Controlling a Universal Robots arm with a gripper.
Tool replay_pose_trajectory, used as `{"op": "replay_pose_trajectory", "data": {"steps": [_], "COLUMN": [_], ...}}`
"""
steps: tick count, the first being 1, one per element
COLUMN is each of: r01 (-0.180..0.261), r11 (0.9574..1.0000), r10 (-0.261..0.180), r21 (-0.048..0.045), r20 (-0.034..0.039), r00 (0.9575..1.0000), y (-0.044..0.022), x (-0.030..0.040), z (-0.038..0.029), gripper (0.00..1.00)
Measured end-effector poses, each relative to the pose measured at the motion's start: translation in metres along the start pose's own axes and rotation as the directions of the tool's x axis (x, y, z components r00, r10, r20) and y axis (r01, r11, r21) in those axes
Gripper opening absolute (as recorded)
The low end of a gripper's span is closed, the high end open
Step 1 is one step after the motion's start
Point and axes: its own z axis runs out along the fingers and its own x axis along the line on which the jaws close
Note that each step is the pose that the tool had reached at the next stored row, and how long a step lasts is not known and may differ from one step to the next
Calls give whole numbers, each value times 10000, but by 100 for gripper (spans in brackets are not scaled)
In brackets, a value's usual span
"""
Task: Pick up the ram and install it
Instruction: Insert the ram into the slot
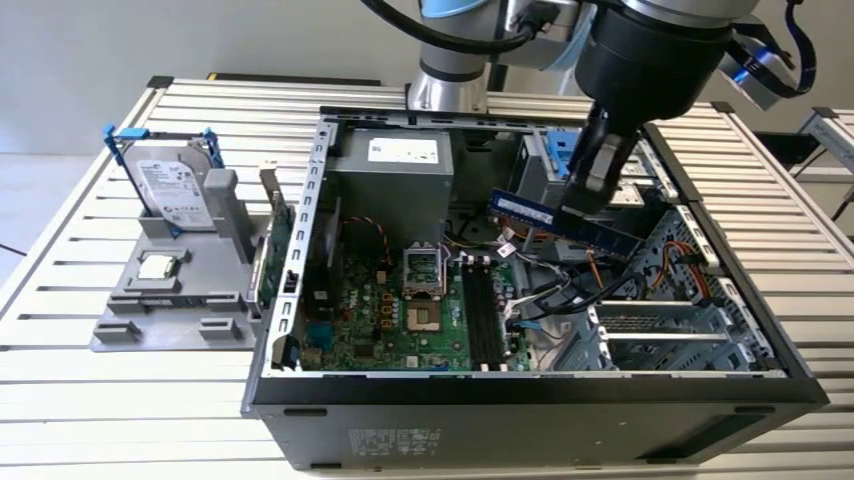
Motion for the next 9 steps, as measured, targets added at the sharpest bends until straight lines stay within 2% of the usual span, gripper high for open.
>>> {"op": "replay_pose_trajectory", "data": {"steps": [9], "r01": [-483], "r11": [9988], "r10": [483], "r21": [-5], "r20": [8], "r00": [9988], "y": [0], "x": [0], "z": [0], "gripper": [0]}}
